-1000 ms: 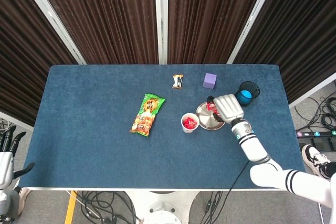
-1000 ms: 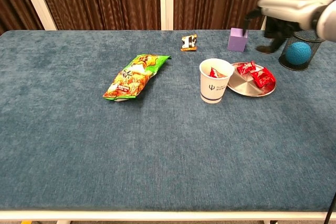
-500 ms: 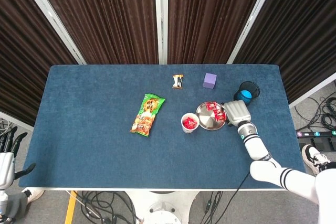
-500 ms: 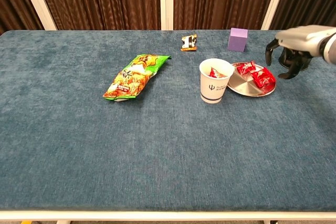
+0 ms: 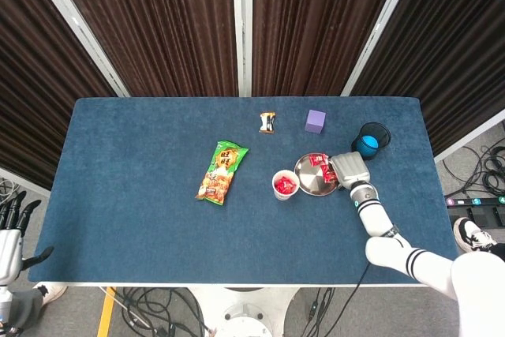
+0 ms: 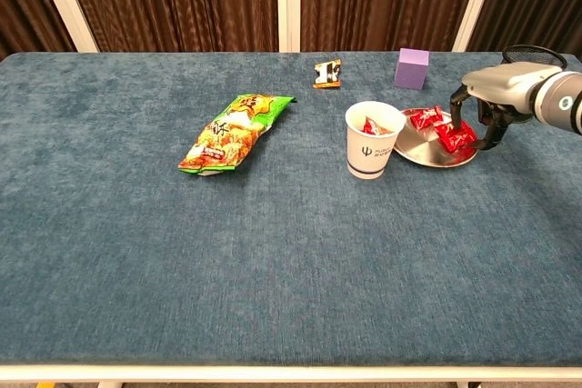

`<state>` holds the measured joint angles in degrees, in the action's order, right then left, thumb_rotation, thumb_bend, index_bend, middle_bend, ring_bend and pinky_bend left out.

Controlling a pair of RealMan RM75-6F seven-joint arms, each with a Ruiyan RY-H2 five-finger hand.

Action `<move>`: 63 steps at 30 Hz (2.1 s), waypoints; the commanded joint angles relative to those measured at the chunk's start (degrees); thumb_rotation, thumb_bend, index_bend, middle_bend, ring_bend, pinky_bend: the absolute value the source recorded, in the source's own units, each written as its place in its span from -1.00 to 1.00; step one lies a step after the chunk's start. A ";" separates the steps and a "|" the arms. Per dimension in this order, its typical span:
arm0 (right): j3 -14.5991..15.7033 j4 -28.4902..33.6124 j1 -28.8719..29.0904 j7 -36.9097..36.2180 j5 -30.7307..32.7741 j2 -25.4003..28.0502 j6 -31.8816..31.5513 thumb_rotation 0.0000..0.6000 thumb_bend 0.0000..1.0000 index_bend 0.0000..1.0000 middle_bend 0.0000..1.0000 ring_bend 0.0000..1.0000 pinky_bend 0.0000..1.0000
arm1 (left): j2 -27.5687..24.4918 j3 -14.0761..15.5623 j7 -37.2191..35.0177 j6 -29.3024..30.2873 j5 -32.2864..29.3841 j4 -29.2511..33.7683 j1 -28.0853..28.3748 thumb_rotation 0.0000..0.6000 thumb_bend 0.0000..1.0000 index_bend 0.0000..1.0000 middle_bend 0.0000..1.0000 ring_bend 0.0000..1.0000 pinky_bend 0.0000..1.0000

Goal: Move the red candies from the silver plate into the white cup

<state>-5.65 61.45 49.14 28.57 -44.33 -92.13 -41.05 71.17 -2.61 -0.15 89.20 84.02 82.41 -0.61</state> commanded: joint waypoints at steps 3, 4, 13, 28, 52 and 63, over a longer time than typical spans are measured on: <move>-0.08 -1.11 0.41 0.70 0.21 -0.97 0.50 1.00 -0.53 -0.13 0.99 0.87 1.00 | 0.05 0.05 -0.19 0.00 0.09 -0.18 -0.01 1.00 -1.00 -0.59 -0.76 -0.80 -0.77; -0.12 -1.32 0.47 0.82 0.30 -1.17 0.59 1.00 -0.53 -0.12 0.99 0.87 1.00 | 0.07 0.05 -0.21 -0.01 0.09 -0.24 -0.01 1.00 -1.00 -0.59 -0.76 -0.80 -0.77; -0.47 -3.12 1.07 2.30 1.88 -2.61 1.26 1.00 -0.39 0.03 0.98 0.87 1.00 | 0.21 0.01 -0.61 0.05 0.02 -0.76 -0.10 1.00 -1.00 -0.59 -0.76 -0.80 -0.77; -5.59 16.87 -1.47 -6.27 -10.31 8.27 -9.16 1.00 -0.22 0.17 0.99 0.88 1.00 | 0.36 -0.25 -0.77 -0.22 0.10 -1.13 0.30 1.00 -1.00 -0.59 -0.76 -0.80 -0.77; -3.66 22.05 0.41 -4.86 -13.96 5.77 -8.21 1.00 -0.37 -0.13 0.99 0.87 1.00 | 0.73 0.01 -1.35 0.06 0.02 -1.65 -0.15 1.00 -1.00 -0.59 -0.76 -0.80 -0.77; -4.62 21.84 -1.29 -6.73 -13.26 8.71 -10.39 1.00 -0.54 -0.36 0.99 0.87 1.00 | 0.63 0.00 -1.39 0.32 0.10 -1.56 -0.29 1.00 -1.00 -0.59 -0.76 -0.80 -0.77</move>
<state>-10.01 83.60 48.31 22.01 -58.27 -84.11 -51.07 71.79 -2.61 -1.54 89.52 84.11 80.85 -0.90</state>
